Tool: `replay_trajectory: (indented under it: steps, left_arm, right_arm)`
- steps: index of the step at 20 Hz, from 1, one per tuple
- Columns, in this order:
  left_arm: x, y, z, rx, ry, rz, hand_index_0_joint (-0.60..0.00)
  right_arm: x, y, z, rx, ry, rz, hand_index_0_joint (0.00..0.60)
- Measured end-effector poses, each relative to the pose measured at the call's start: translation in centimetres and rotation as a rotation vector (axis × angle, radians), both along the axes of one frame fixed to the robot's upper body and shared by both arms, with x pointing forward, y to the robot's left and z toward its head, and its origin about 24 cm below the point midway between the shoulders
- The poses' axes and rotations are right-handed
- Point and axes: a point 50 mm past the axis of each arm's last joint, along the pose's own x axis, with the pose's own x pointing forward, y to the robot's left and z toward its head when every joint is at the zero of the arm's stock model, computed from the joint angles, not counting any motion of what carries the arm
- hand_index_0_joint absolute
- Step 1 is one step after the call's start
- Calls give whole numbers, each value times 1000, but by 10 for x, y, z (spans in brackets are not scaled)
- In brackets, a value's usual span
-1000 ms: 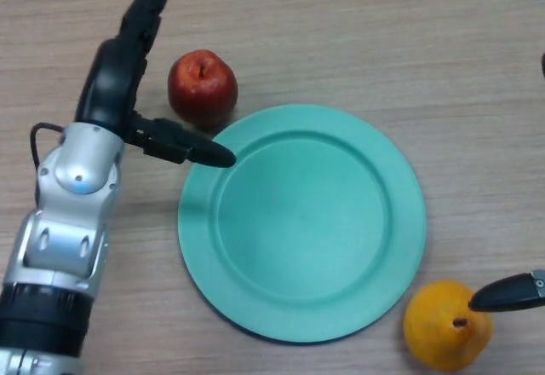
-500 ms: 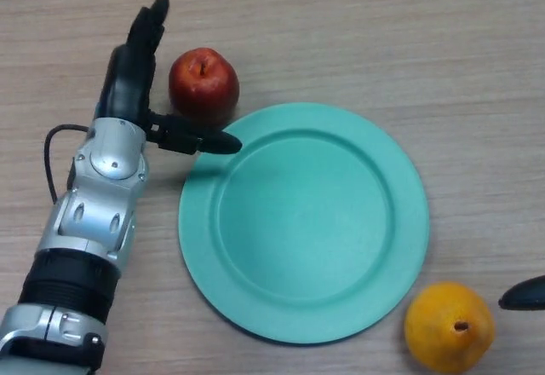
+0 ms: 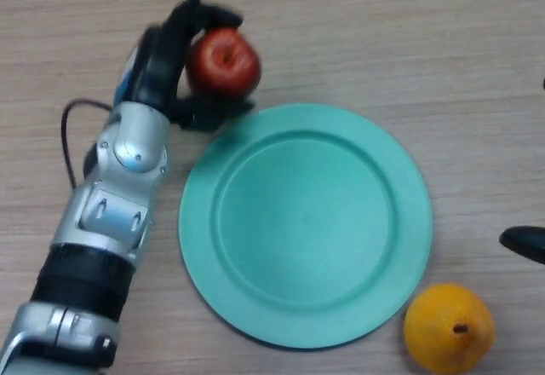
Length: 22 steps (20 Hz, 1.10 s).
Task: Pick up the red apple and place it on the plate
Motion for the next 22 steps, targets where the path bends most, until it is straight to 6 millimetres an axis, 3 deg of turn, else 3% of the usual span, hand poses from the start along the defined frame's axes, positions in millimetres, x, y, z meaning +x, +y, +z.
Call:
replay_trajectory:
  steps: [2, 3, 10, 14, 20, 21, 22]
  left_arm:
    - [-17, -8, 20, 28, -96, -64, -600]
    - [-23, -8, 20, 23, -103, -64, -600]
    - [-79, -30, -25, 31, 148, -174, -600]
    - [-85, -23, -55, 46, 244, -147, -600]
    - [-86, -21, -61, -61, 314, -162, -600]
    - [-85, -21, -61, -63, 315, -145, -500]
    - [-83, -19, -62, -60, 310, -125, -350]
  right_arm:
    - [0, -4, 3, 11, -22, -38, 0]
    - [0, -4, 3, 11, -22, -38, 0]
    - [2, -4, 2, 16, -16, -39, 0]
    - [3, -3, 6, -3, -31, -32, 0]
    - [5, 1, 8, -4, -42, -15, 0]
    - [5, 1, 8, -4, -42, -15, 0]
    - [5, 1, 8, -4, -42, -15, 0]
